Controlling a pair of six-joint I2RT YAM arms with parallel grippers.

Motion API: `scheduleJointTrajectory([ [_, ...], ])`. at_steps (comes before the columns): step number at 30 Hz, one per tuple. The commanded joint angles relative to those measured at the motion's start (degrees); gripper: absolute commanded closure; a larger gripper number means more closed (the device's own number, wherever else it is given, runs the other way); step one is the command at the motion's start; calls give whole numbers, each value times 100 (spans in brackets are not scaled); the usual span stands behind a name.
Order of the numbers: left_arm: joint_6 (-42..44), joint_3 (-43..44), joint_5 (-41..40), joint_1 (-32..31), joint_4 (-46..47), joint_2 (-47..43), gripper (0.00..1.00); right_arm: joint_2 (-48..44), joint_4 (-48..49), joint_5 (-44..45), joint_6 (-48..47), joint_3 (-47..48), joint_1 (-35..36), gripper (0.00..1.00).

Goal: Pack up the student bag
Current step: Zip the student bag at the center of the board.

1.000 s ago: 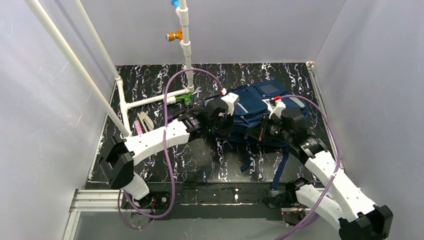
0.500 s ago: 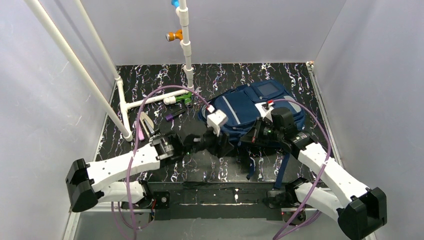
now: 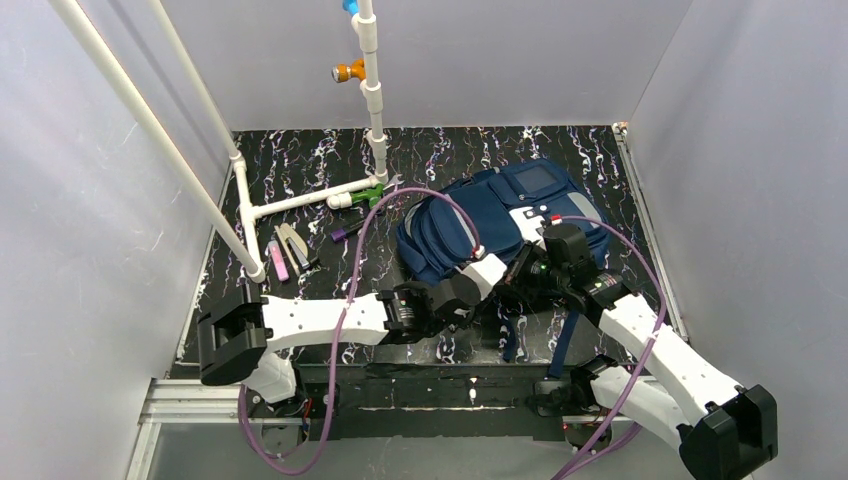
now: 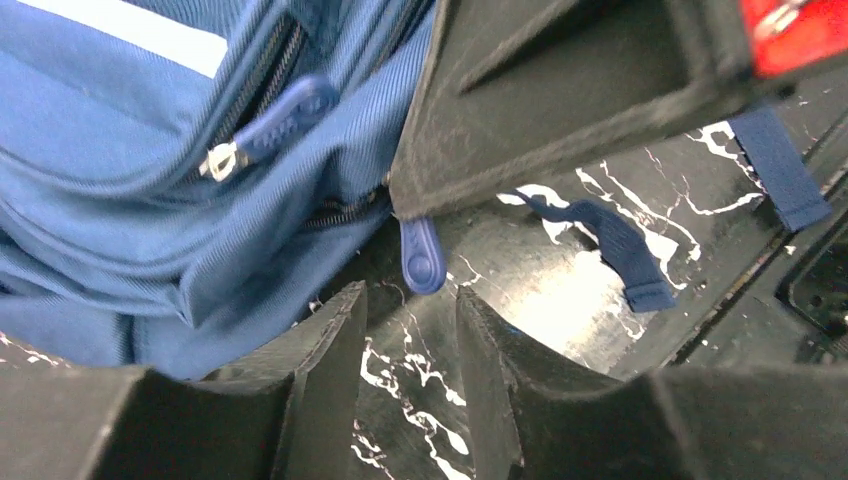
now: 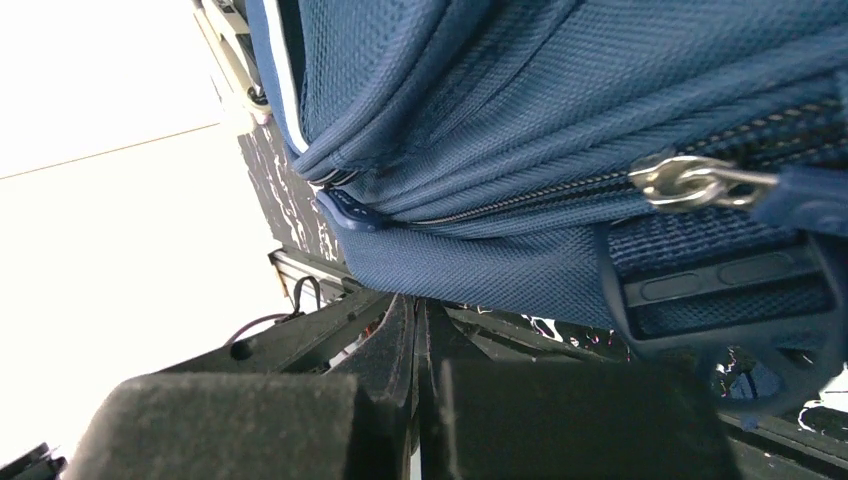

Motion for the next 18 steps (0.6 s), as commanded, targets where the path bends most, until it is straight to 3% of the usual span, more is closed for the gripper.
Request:
scheduleJointTrajectory([
  [1, 388, 548, -751, -53, -34, 151, 67, -121, 428, 44, 414, 52, 26, 99],
  [8, 425, 994, -721, -112, -185, 649, 68, -202, 294, 252, 570, 87, 25, 99],
  [12, 468, 1120, -796, -124, -409, 811, 78, -304, 313, 286, 686, 55, 25, 99],
  [15, 504, 1114, -873, -130, -429, 839, 81, -385, 330, 338, 750, 30, 25, 99],
  [18, 525, 1185, -944, -120, -504, 905, 98, -392, 398, 285, 738, 27, 25, 99],
])
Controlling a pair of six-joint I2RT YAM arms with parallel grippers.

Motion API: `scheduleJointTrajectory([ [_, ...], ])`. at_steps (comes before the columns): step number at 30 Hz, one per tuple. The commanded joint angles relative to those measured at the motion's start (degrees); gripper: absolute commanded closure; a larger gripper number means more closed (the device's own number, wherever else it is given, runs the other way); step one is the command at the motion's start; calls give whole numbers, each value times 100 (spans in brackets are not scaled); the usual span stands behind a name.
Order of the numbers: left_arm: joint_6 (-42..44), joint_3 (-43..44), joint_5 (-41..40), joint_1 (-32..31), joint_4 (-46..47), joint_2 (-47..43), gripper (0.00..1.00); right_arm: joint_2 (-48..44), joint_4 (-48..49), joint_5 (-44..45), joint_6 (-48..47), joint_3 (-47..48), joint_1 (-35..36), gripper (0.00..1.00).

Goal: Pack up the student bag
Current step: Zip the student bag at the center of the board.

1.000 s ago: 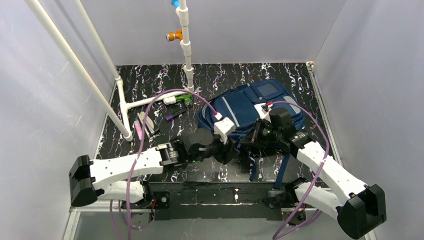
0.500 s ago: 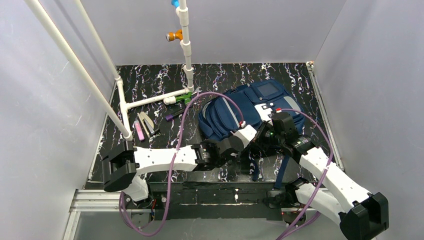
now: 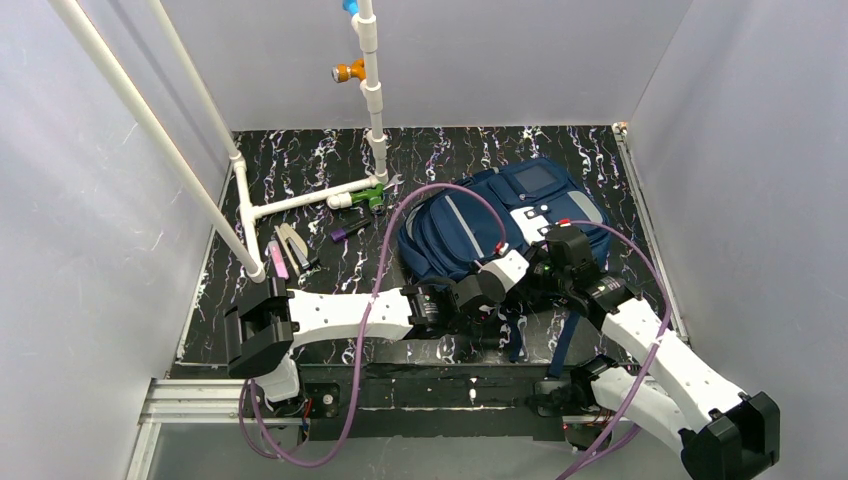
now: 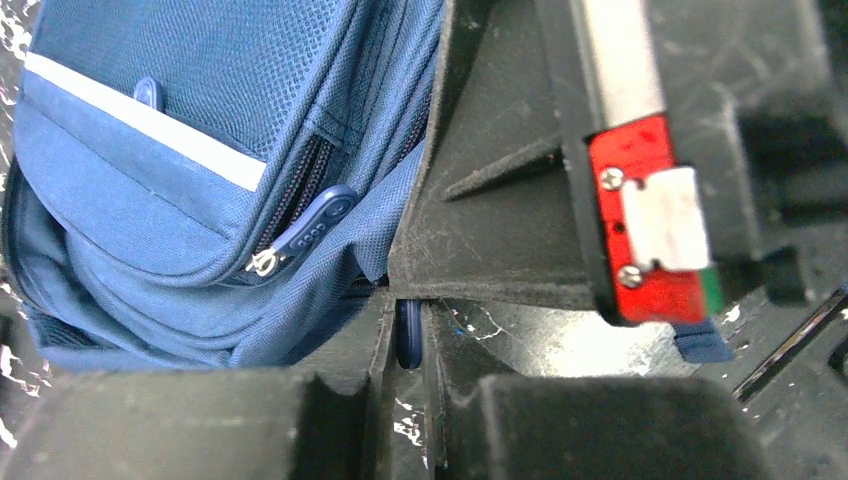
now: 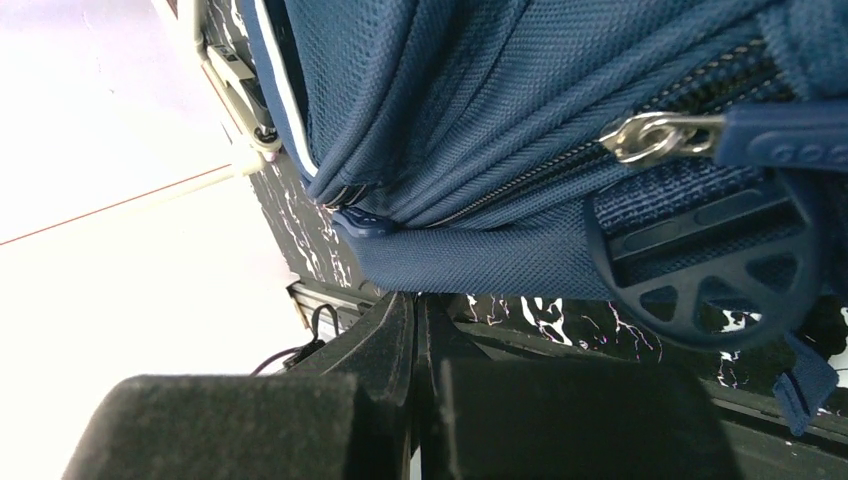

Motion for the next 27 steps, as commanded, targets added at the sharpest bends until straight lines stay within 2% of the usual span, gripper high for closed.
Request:
scheduleJointTrajectory([
  [1, 46, 191, -275, -7, -231, 57, 100, -219, 587, -86, 93, 82, 14, 99],
  [2, 35, 194, -270, -11, -229, 49, 100, -218, 521, -29, -46, 99, 19, 99],
  [3, 8, 201, -266, -6, -253, 19, 100, -210, 365, 135, -286, 144, 15, 85],
  [5, -173, 230, -254, 6, -338, -85, 100, -161, -343, 795, -1143, 406, 10, 45],
  [7, -474, 288, -25, 61, -575, -191, 100, -177, -1036, 1575, -1850, 649, 6, 20],
  [9, -737, 304, 278, 118, -711, -335, 100, -383, -1261, 2007, -2243, 668, 6, 7],
  [10, -809, 267, 432, 125, -713, -428, 100, -587, -1294, 2148, -2347, 603, 10, 3],
  [13, -1024, 176, 886, 180, -716, -715, 100, -1252, -1000, 2329, -2212, 112, 6, 6],
  [15, -1245, 146, 1191, 256, -731, -903, 100, -1735, -974, 2519, -1198, -261, 8, 34],
  [16, -1331, 128, 1325, 283, -715, -983, 100, -1935, -843, 2450, -658, -481, 6, 42],
  [17, -1432, 99, 1473, 310, -698, -1053, 100, -2176, -516, 2277, -223, -773, 6, 44],
  [21, -1728, 75, 1962, 354, -652, -1103, 100, -2386, 1075, 1698, 888, -1684, 6, 41],
  [27, -2099, 8, 2598, 364, -360, -974, 100, -1875, 1216, 1473, 1038, -1709, 6, 36],
])
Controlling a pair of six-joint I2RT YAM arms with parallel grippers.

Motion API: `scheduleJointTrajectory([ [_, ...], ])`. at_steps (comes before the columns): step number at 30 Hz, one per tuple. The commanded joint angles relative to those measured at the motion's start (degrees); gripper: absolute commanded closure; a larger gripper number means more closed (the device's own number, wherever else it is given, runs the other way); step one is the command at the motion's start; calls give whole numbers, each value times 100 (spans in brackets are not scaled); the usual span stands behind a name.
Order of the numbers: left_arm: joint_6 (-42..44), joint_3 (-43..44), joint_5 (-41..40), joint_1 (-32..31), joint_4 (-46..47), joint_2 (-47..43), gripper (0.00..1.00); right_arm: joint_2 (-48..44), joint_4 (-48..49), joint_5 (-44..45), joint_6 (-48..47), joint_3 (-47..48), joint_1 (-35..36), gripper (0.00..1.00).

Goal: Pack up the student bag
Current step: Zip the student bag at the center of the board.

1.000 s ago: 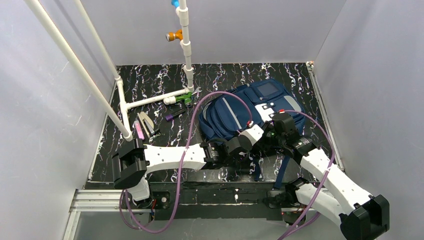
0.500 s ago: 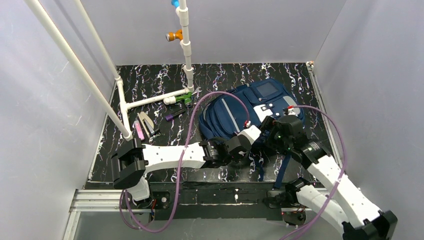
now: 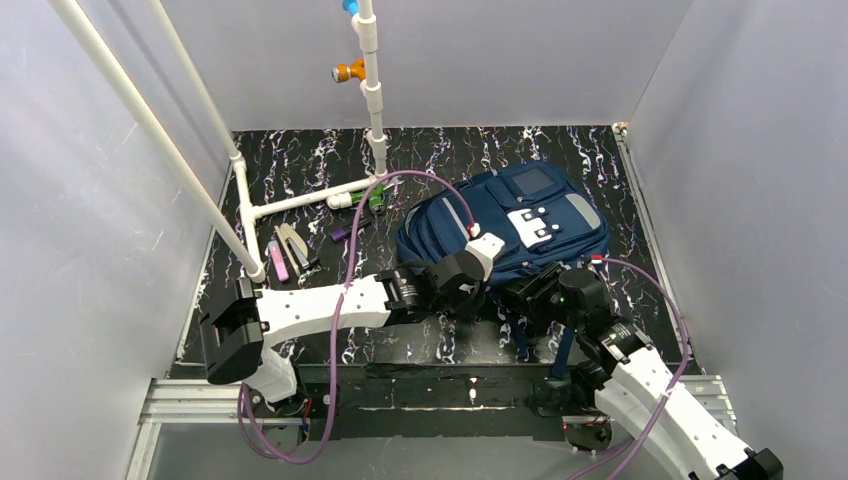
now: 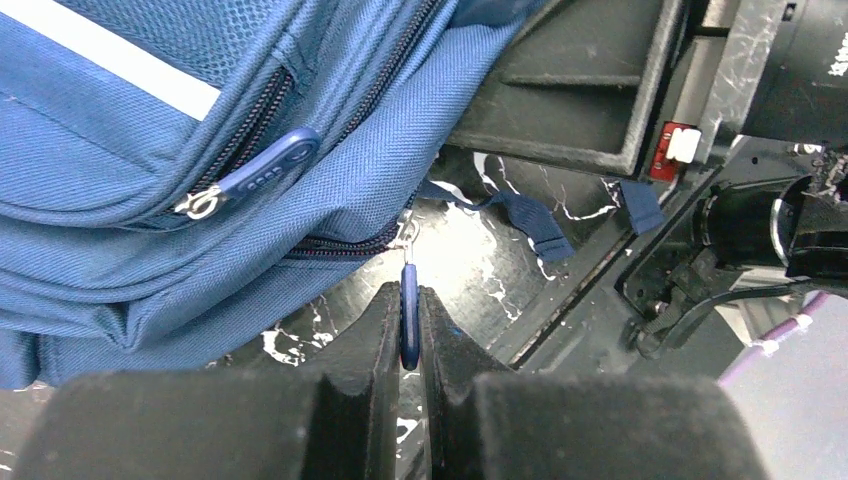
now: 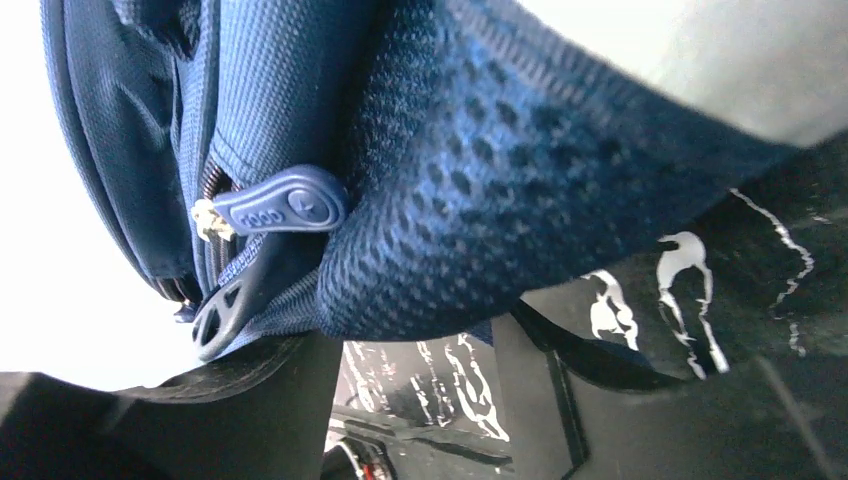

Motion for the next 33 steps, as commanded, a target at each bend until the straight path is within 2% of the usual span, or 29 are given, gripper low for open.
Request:
scheduleJointTrajectory([
  [1, -422, 33, 834, -81, 469, -273, 100, 156, 928, -192, 504, 112, 6, 34],
  [4, -479, 25, 917, -48, 580, -241, 100, 7, 843, -263, 492, 246, 6, 24],
  [8, -411, 166, 984, 92, 500, -240, 100, -239, -295, -189, 175, 701, 6, 11],
  [10, -413, 194, 1093, 178, 516, -274, 100, -410, -496, -170, 106, 809, 6, 11],
  [14, -576, 220, 1486, 271, 600, -279, 100, -683, -205, -147, 351, 718, 6, 15],
  [19, -732, 238, 1934, 272, 748, -321, 100, -488, 119, -105, 365, 534, 6, 19],
  [23, -837, 262, 2182, 272, 824, -312, 100, -291, 493, -203, 367, 400, 6, 38],
  [25, -831, 224, 2067, 272, 738, -306, 100, -268, 311, 7, 222, 488, 6, 61],
  [28, -845, -11, 1155, 301, 317, -456, 100, -311, -680, 860, -175, 903, 6, 99],
  [31, -955, -389, 162, 551, -238, -695, 100, -341, -1686, 1978, -368, 1372, 6, 99],
  [33, -1074, -827, -171, 869, -319, -944, 100, -315, -2124, 2516, -476, 1612, 6, 99],
])
